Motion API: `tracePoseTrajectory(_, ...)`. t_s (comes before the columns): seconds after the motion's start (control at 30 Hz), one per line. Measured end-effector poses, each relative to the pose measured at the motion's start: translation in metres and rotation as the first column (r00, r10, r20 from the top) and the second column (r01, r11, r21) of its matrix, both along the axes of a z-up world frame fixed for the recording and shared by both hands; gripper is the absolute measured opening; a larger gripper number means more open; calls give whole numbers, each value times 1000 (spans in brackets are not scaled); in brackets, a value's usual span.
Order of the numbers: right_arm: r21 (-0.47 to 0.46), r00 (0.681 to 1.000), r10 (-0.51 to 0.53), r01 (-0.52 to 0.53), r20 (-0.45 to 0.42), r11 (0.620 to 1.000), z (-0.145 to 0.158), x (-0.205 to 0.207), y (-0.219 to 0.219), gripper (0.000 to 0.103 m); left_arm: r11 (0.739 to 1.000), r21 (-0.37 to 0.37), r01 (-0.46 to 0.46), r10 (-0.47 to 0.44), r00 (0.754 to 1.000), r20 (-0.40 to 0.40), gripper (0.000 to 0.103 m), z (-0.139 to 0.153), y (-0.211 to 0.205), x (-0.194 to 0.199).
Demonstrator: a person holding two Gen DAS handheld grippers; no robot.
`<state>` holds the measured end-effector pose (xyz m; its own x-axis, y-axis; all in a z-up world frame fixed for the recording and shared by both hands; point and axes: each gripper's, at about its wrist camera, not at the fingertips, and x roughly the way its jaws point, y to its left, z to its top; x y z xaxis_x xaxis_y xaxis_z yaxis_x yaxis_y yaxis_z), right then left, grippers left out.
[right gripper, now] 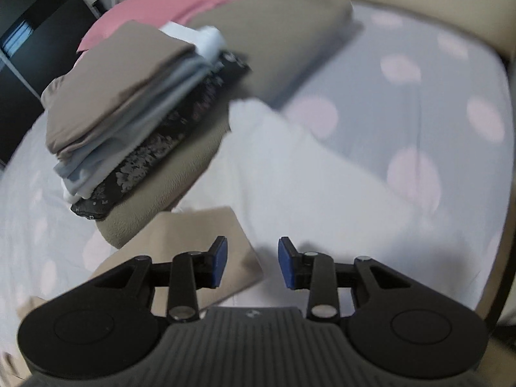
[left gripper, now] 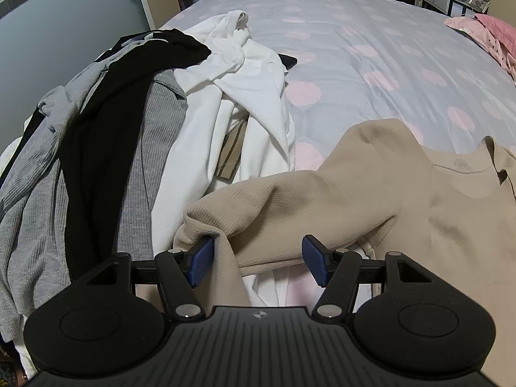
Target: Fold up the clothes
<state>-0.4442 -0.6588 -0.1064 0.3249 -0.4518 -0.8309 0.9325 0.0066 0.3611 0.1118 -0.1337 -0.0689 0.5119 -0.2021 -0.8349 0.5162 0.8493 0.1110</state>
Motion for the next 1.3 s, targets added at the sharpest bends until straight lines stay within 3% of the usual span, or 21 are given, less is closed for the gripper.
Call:
tracePoseTrajectory(0.1, 72, 998, -10, 5, 66, 997, -13, 2, 0, 34, 1000, 2, -1, 1, 1000, 8, 59, 0, 0, -2)
tracePoseTrajectory(0.17, 73, 998, -24, 19, 61, 997, -14, 8, 1, 3, 1000, 4, 1, -1, 1000, 13, 59, 0, 2, -2)
tracePoseTrajectory(0.33, -71, 994, -72, 78, 78, 994, 15, 7, 14, 2, 1000, -12, 1, 0, 1000, 22, 59, 4, 7, -4)
tracePoseTrajectory(0.47, -237, 983, -145, 168, 111, 957, 50, -5, 32, 2, 1000, -26, -7, 8, 1000, 26, 59, 7, 13, -3)
tracePoseTrajectory(0.73, -178, 984, -171, 159, -55, 971, 23, 1, 19, 3, 999, -47, -13, 14, 1000, 27, 59, 10, 20, -1)
tracePoseTrajectory(0.83, -144, 983, -117, 96, -144, 985, 9, 10, 13, 9, 998, -57, -5, 7, 1000, 28, 59, 12, 22, -2)
tracePoseTrajectory(0.9, -173, 983, -84, 55, -166, 983, 14, 16, 19, 13, 998, -62, 8, -6, 1000, 28, 59, 13, 23, -4)
tracePoseTrajectory(0.97, -207, 981, -52, 13, -185, 978, 22, 23, 25, 30, 998, -66, 23, -21, 999, 36, 59, 15, 24, -7)
tracePoseTrajectory(1.13, -286, 971, 25, -94, -238, 954, 39, 40, 41, 30, 995, -60, 81, -76, 993, 88, 60, 24, 29, -25)
tracePoseTrajectory(1.2, -293, 964, 111, -181, -240, 939, 44, 57, 53, 30, 988, -50, 144, -138, 984, 112, 60, 27, 30, -39)
tracePoseTrajectory(1.3, -290, 930, 269, -337, -249, 896, 49, 85, 79, 33, 976, -60, 208, -201, 973, 112, 60, 27, 32, -57)
